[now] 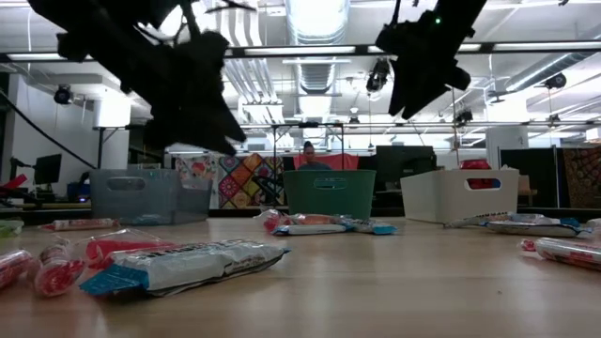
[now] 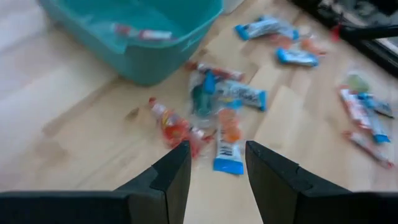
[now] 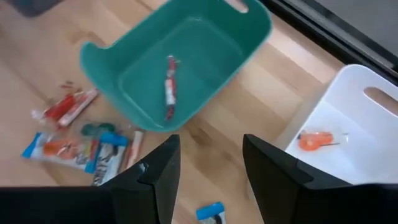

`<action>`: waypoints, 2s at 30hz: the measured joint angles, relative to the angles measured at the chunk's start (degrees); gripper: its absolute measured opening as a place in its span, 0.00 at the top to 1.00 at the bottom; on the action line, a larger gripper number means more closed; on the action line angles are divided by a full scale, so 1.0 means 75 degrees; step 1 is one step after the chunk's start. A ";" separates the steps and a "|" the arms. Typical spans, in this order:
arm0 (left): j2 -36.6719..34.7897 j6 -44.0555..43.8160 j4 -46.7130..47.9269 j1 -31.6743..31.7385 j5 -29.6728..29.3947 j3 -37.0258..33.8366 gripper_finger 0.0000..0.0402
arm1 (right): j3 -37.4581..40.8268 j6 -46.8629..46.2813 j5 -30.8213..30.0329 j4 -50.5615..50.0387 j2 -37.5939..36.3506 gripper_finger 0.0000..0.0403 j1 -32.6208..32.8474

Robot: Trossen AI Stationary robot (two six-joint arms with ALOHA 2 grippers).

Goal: Sort candy
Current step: Put the red gummy into the white bin

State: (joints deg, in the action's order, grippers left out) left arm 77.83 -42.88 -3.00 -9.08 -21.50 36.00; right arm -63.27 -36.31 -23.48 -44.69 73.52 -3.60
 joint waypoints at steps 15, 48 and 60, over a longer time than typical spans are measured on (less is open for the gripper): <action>0.2495 -0.0603 0.0379 0.0006 -0.0331 0.1630 0.66 | -0.0029 0.0941 -0.0007 -0.0006 0.0000 0.59 0.0164; 0.3466 -0.0592 0.1740 0.0214 0.0017 0.2526 0.98 | 0.0004 0.1387 -0.0010 -0.0001 -0.0003 0.59 0.0164; 0.2103 0.1446 0.2277 0.0007 0.0024 0.2532 1.00 | 0.0260 0.1719 -0.0007 0.0120 -0.0001 0.59 0.0164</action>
State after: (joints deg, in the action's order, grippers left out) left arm 93.60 -32.04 14.07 -9.03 -21.32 54.99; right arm -61.32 -23.42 -23.53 -43.78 73.51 -2.37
